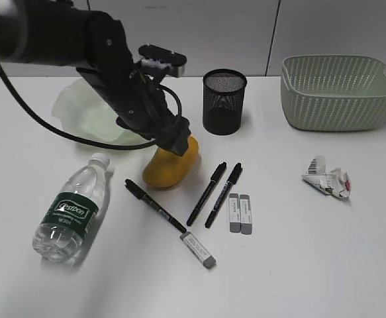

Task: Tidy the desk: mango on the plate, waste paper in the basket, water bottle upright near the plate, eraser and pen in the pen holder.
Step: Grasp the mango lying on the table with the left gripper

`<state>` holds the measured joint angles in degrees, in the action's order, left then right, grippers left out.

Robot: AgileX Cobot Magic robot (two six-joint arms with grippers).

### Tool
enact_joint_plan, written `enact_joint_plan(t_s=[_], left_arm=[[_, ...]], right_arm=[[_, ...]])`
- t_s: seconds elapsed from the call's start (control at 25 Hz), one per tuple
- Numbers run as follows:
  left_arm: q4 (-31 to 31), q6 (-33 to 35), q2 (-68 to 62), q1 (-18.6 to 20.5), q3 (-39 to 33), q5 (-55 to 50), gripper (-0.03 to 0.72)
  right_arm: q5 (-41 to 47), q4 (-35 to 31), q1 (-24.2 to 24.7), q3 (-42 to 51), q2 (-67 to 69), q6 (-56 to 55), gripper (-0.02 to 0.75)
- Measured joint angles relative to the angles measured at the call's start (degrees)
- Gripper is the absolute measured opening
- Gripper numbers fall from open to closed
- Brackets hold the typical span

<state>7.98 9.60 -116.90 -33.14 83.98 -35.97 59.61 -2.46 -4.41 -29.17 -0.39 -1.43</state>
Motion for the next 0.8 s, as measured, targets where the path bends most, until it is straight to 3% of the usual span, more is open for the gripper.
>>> enact_joint_plan(t_s=[0.32, 0.8], left_arm=[[-2.52, 0.0, -6.79, -0.36, 4.02, -0.33, 0.603], [1.57, 0.0, -3.11, -0.3, 3.84, -0.34, 0.566]], right_arm=[[0.0, 0.0, 0.0, 0.0, 0.0, 0.0, 0.309], [0.0, 0.0, 0.0, 0.0, 0.0, 0.0, 0.309]])
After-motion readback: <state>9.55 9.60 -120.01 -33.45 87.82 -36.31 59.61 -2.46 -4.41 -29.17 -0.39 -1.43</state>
